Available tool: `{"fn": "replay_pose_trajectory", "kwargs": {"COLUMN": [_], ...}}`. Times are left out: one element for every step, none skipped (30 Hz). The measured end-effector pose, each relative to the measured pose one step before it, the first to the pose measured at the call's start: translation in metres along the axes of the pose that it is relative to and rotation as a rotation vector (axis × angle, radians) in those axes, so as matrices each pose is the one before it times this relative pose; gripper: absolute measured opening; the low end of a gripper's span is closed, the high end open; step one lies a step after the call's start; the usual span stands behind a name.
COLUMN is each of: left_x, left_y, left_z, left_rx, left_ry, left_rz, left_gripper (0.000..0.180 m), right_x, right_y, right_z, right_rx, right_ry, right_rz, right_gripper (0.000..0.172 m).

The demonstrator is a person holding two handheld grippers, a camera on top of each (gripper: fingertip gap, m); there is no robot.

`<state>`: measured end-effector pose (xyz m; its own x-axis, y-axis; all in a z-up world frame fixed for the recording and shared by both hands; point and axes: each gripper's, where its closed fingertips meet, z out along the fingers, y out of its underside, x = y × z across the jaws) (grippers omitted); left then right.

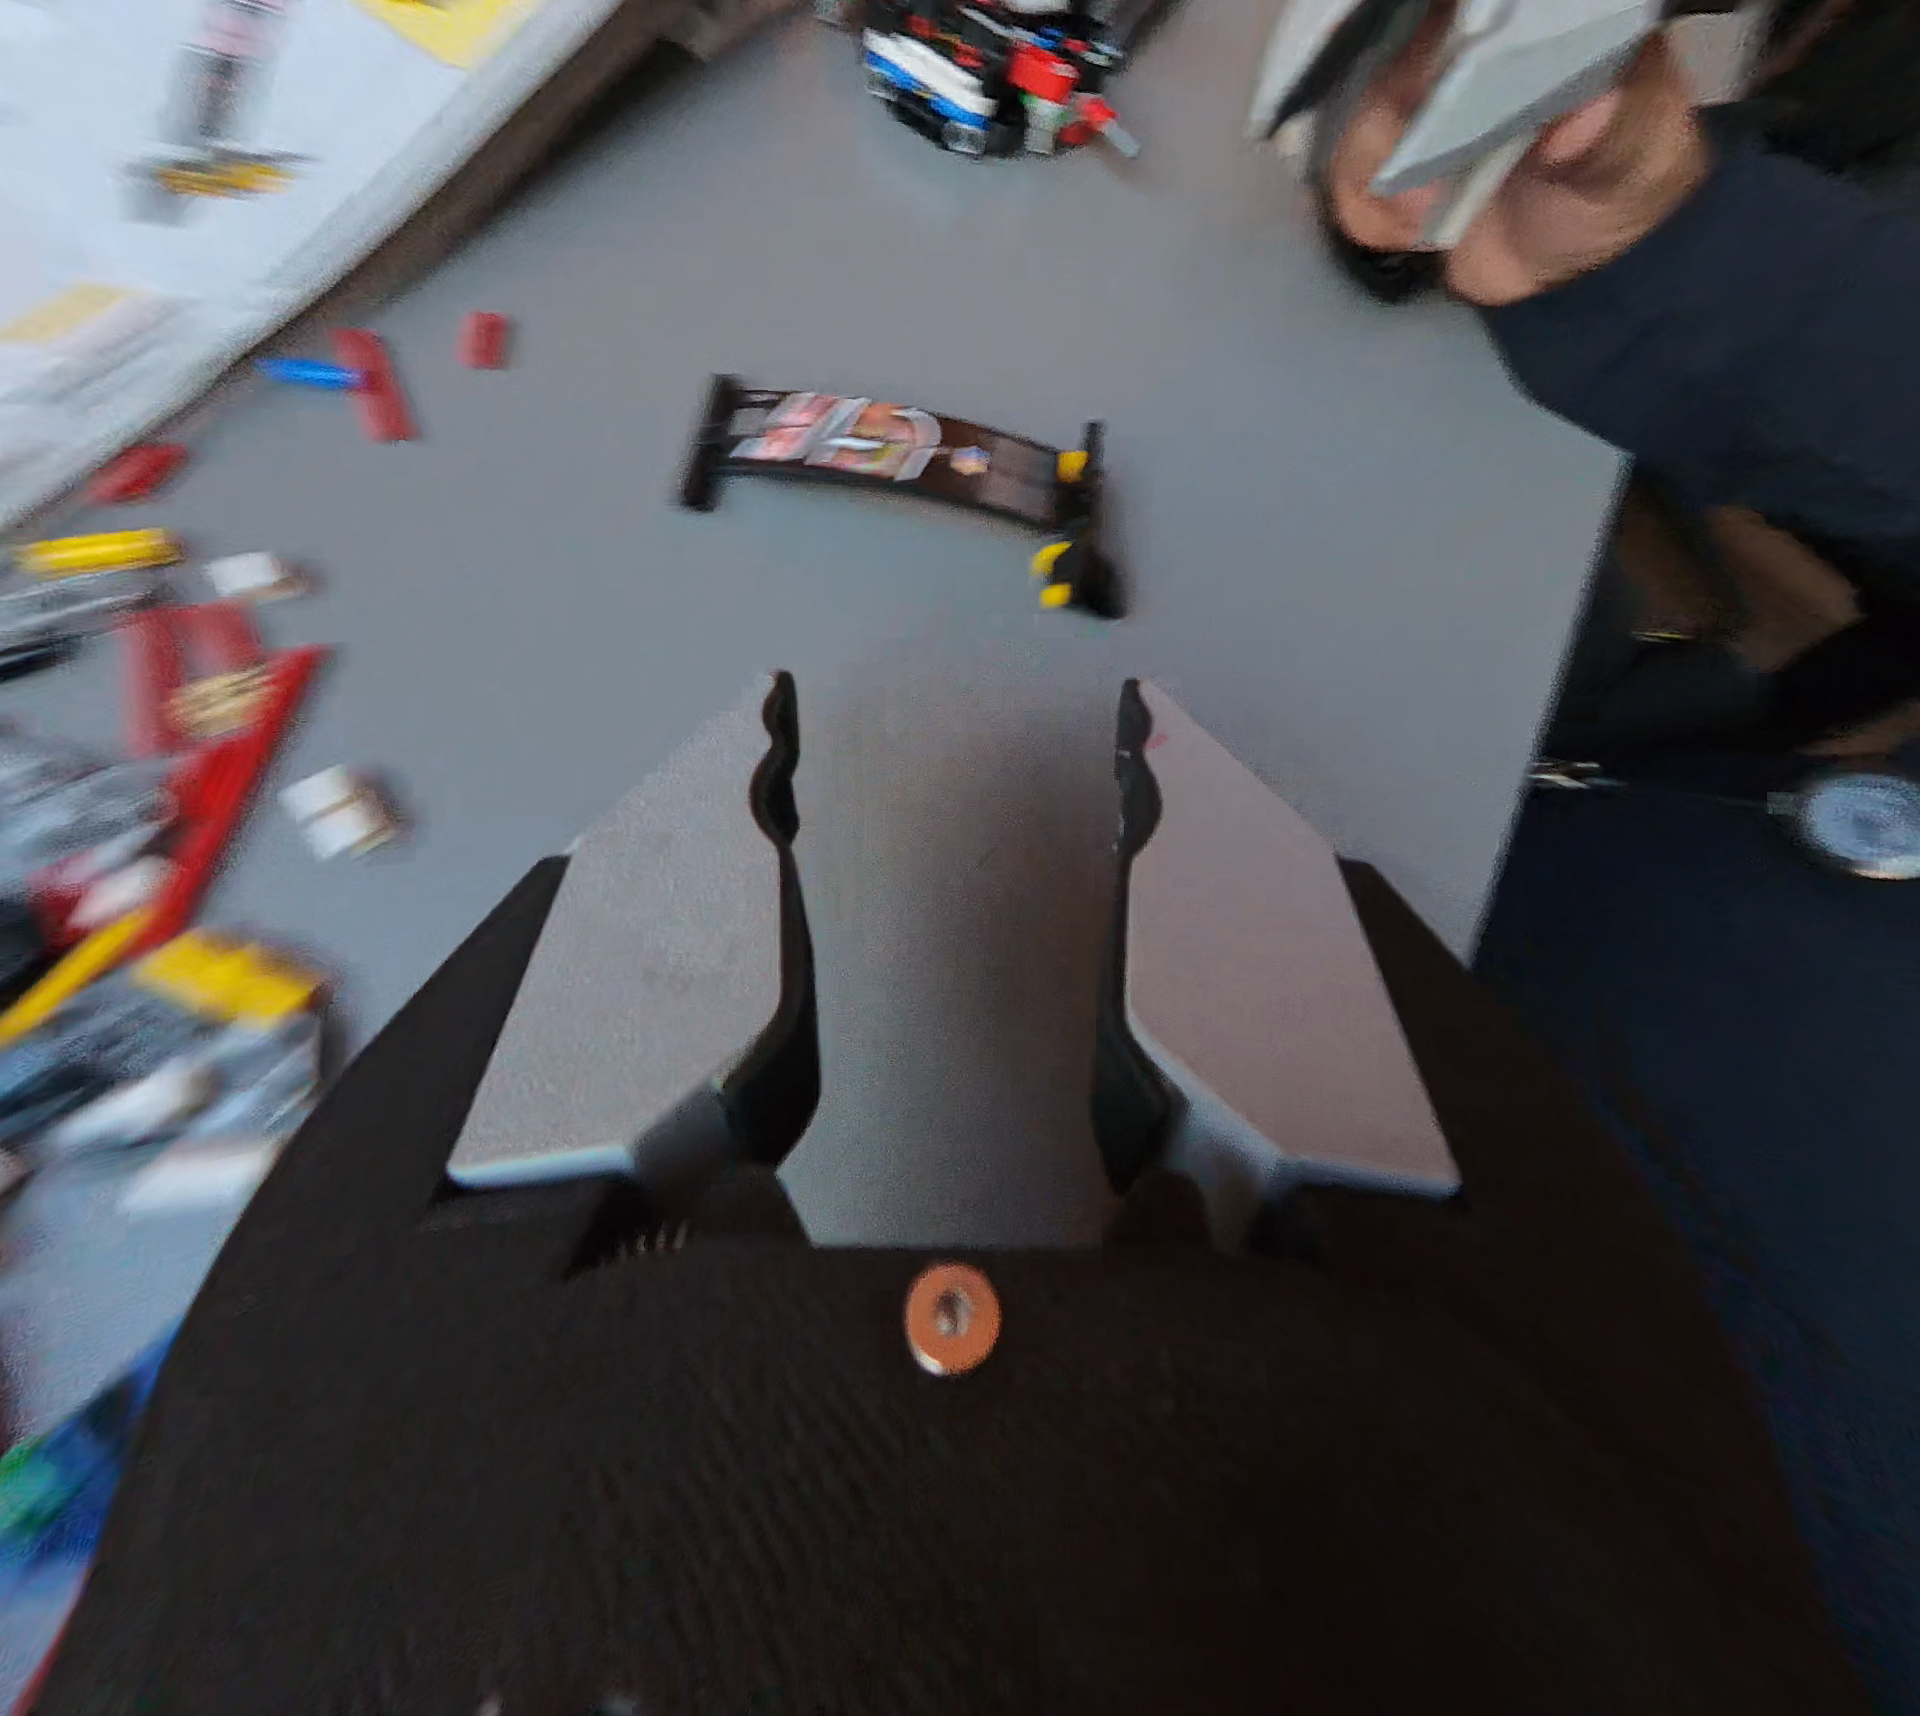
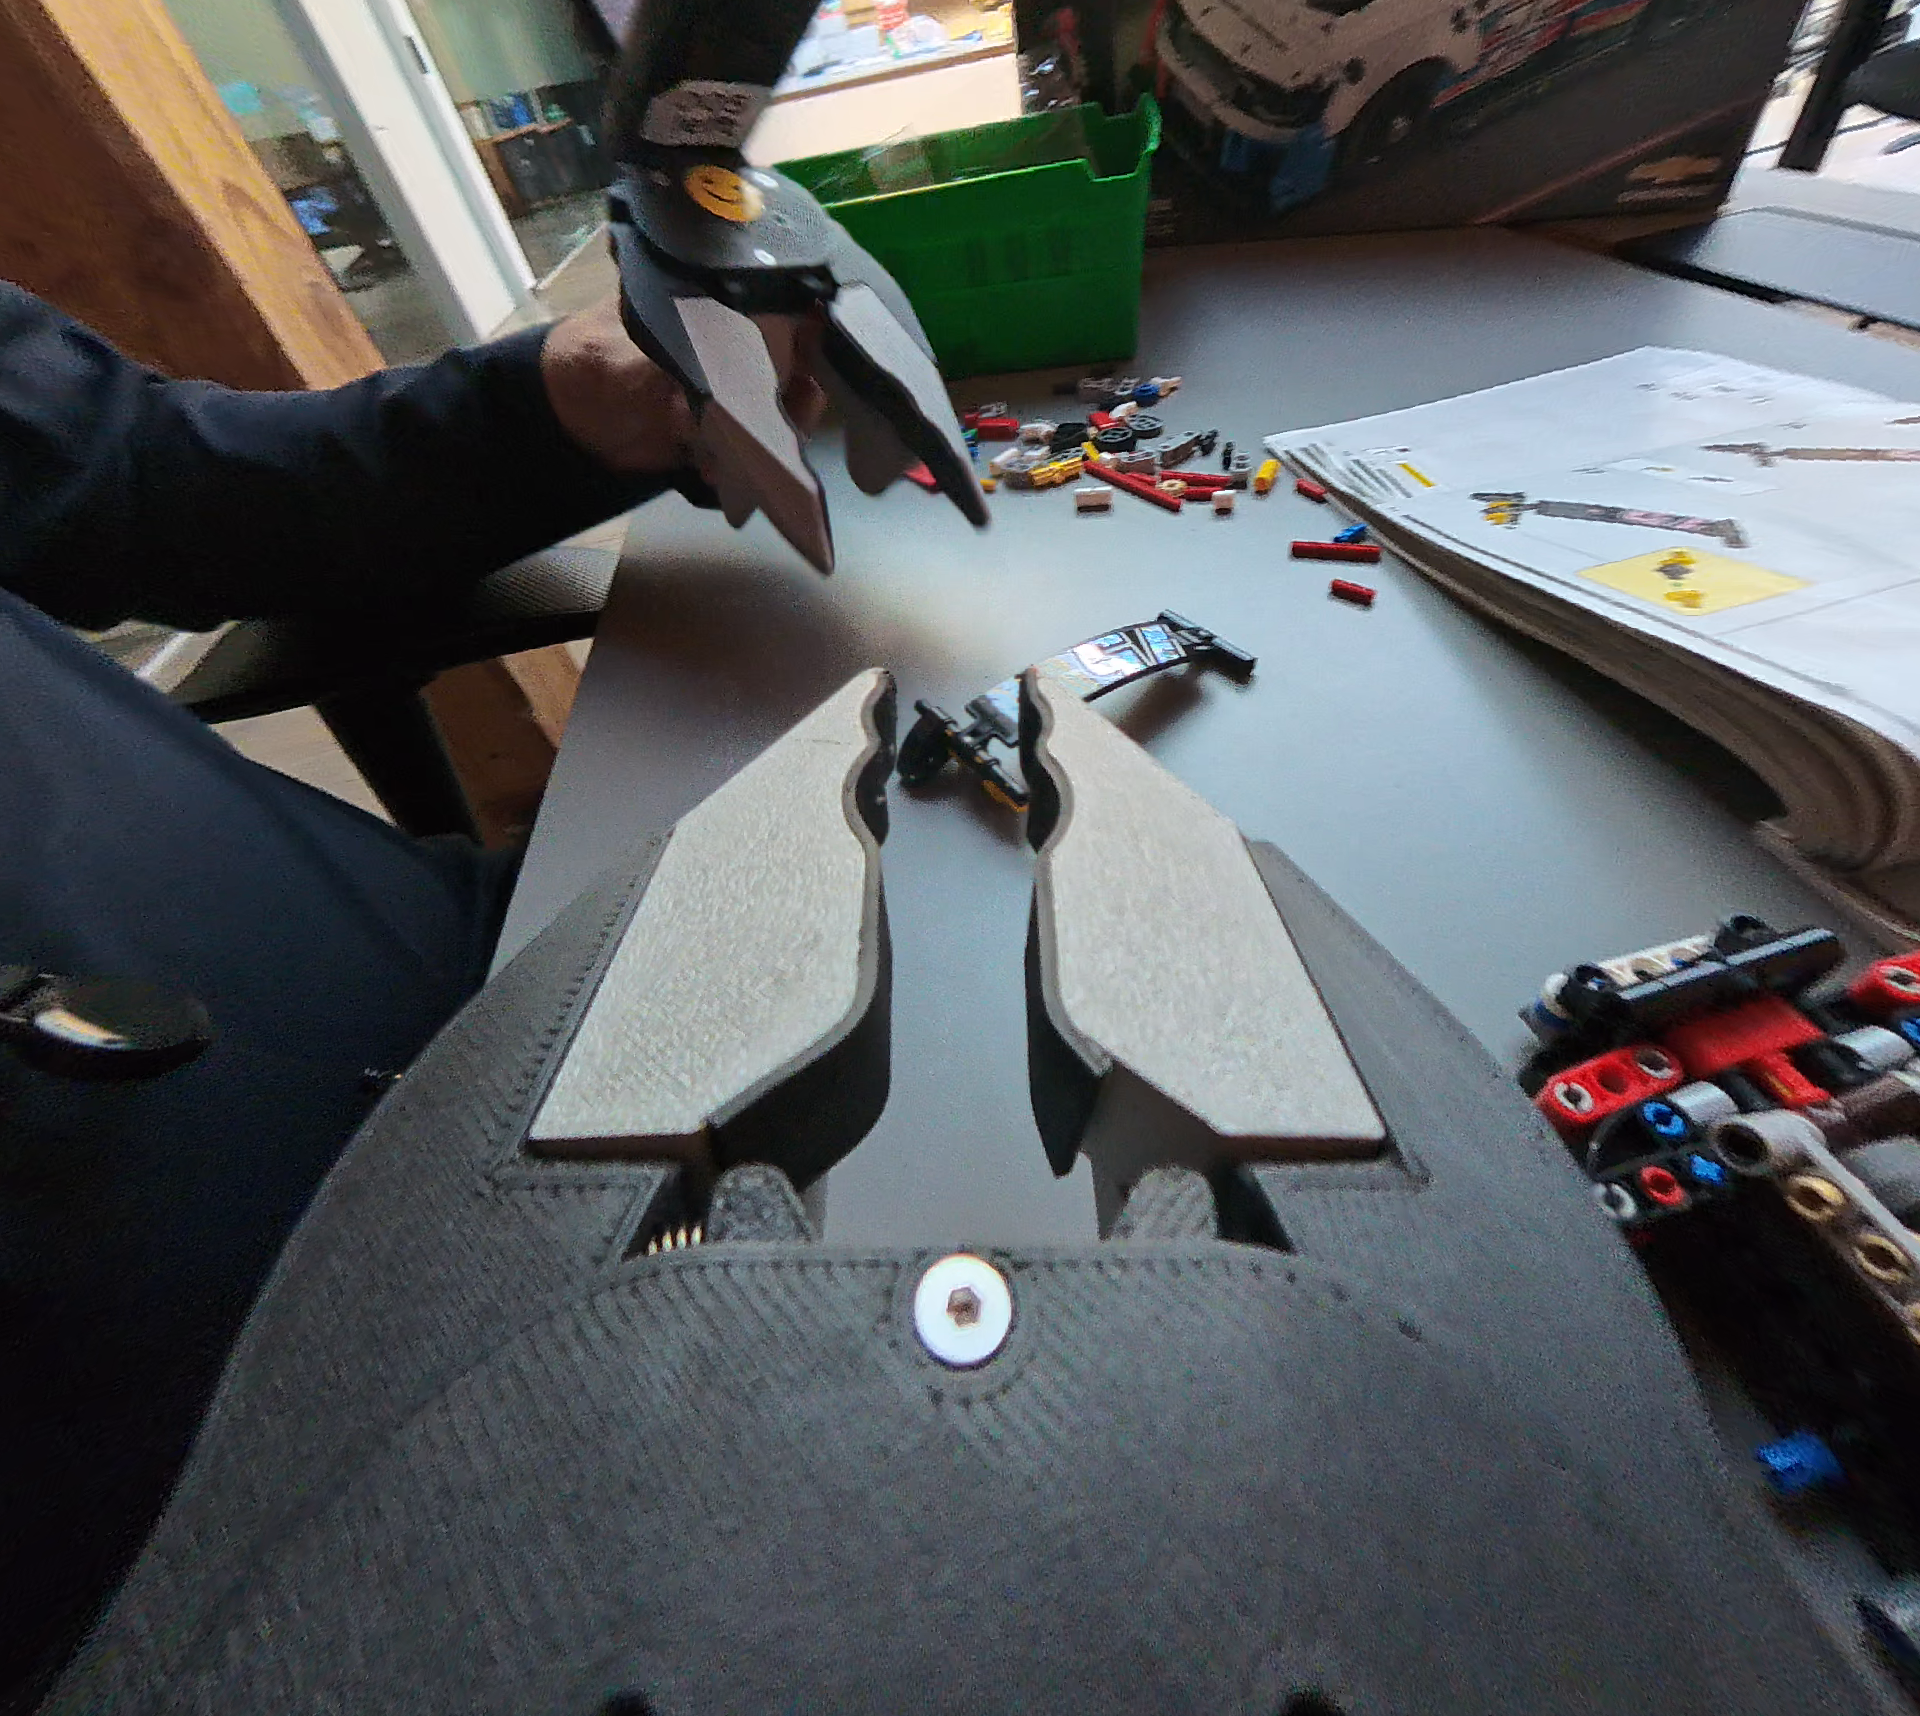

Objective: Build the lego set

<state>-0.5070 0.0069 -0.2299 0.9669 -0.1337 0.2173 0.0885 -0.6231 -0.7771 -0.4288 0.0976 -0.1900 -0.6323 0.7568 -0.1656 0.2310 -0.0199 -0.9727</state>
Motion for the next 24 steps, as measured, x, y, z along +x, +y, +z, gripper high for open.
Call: {"fn": "replay_pose_trajectory", "kwargs": {"left_x": [-0.01340,-0.01364,-0.01413,-0.01259,-0.01072,-0.00850,-0.00711,-0.00608,-0.00465,-0.00400,-0.00334,-0.00189,-0.00112,-0.00088,-0.00038,-0.00022,-0.00030,-0.00015,0.00011,0.00000,0.00004,-0.00005,0.00142,0.00488], "left_y": [0.00030,0.00119,0.00263,0.00415,0.00501,0.00495,0.00514,0.00529,0.00537,0.00557,0.00507,0.00424,0.00320,0.00202,0.00014,-0.00120,-0.00199,-0.00238,-0.00247,-0.00242,-0.00267,-0.00498,-0.00909,-0.01088], "left_z": [-0.01684,-0.01677,-0.01558,-0.01344,-0.01147,-0.00918,-0.00722,-0.00508,-0.00301,-0.00149,-0.00003,0.00098,0.00180,0.00221,0.00228,0.00222,0.00190,0.00170,0.00157,0.00131,0.00103,-0.00021,-0.00211,-0.00269], "left_rx": [0.0262,0.0181,0.0065,-0.0053,-0.0115,-0.0108,-0.0107,-0.0114,-0.0110,-0.0135,-0.0120,-0.0071,-0.0047,0.0004,0.0099,0.0156,0.0175,0.0179,0.0171,0.0155,0.0157,0.0299,0.0606,0.0750], "left_ry": [-0.0841,-0.0735,-0.0677,-0.0516,-0.0392,-0.0265,-0.0224,-0.0196,-0.0150,-0.0128,-0.0106,-0.0030,0.0016,0.0004,0.0001,-0.0021,-0.0066,-0.0081,-0.0085,-0.0109,-0.0118,-0.0175,-0.0167,0.0008], "left_rz": [0.0151,0.0119,0.0065,0.0018,-0.0067,-0.0112,-0.0127,-0.0110,-0.0072,-0.0062,-0.0067,-0.0063,-0.0084,-0.0090,-0.0055,-0.0021,0.0007,0.0047,0.0079,0.0106,0.0137,0.0170,0.0241,0.0296], "left_gripper": [0.056,0.053,0.051,0.050,0.050,0.050,0.050,0.049,0.048,0.047,0.046,0.046,0.045,0.043,0.042,0.041,0.041,0.040,0.040,0.041,0.040,0.039,0.035,0.033], "right_x": [0.00071,0.00062,0.00062,0.00030,-0.00001,0.00018,0.00016,0.00009,0.00030,0.00036,0.00017,0.00018,0.00004,0.00004,-0.00005,-0.00017,-0.00024,-0.00018,-0.00037,-0.00068,-0.00100,-0.00105,-0.00107,-0.00059], "right_y": [-0.00075,-0.00054,-0.00035,-0.00029,-0.00024,-0.00027,0.00010,0.00031,0.00034,0.00037,0.00027,0.00016,-0.00006,-0.00011,-0.00028,-0.00029,-0.00018,-0.00027,-0.00023,0.00004,0.00008,0.00026,0.00051,0.00056], "right_z": [-0.00191,-0.00151,-0.00126,-0.00078,-0.00055,-0.00025,0.00002,0.00020,0.00032,0.00037,0.00016,0.00013,0.00004,-0.00015,-0.00013,-0.00011,-0.00017,-0.00007,-0.00012,-0.00002,0.00030,0.00043,0.00055,0.00052], "right_rx": [0.0086,0.0066,0.0048,0.0040,0.0030,0.0016,-0.0002,-0.0022,-0.0027,-0.0031,-0.0028,-0.0011,0.0001,0.0015,0.0020,0.0020,0.0012,0.0018,0.0017,0.0003,-0.0012,-0.0029,-0.0042,-0.0046], "right_ry": [0.0197,0.0181,0.0156,0.0104,0.0068,0.0055,0.0045,0.0030,0.0040,0.0042,0.0032,0.0035,0.0030,0.0033,0.0027,0.0010,0.0010,0.0017,0.0017,-0.0001,-0.0023,-0.0032,-0.0030,-0.0003], "right_rz": [-0.0106,-0.0084,-0.0064,-0.0057,-0.0051,-0.0044,-0.0035,-0.0022,-0.0016,-0.0012,-0.0013,-0.0022,-0.0030,-0.0035,-0.0035,-0.0031,-0.0023,-0.0029,-0.0042,-0.0046,-0.0037,-0.0024,-0.0031,-0.0047], "right_gripper": [0.020,0.019,0.019,0.018,0.017,0.016,0.016,0.016,0.016,0.016,0.016,0.015,0.015,0.015,0.014,0.013,0.013,0.013,0.013,0.013,0.013,0.013,0.012,0.012]}}
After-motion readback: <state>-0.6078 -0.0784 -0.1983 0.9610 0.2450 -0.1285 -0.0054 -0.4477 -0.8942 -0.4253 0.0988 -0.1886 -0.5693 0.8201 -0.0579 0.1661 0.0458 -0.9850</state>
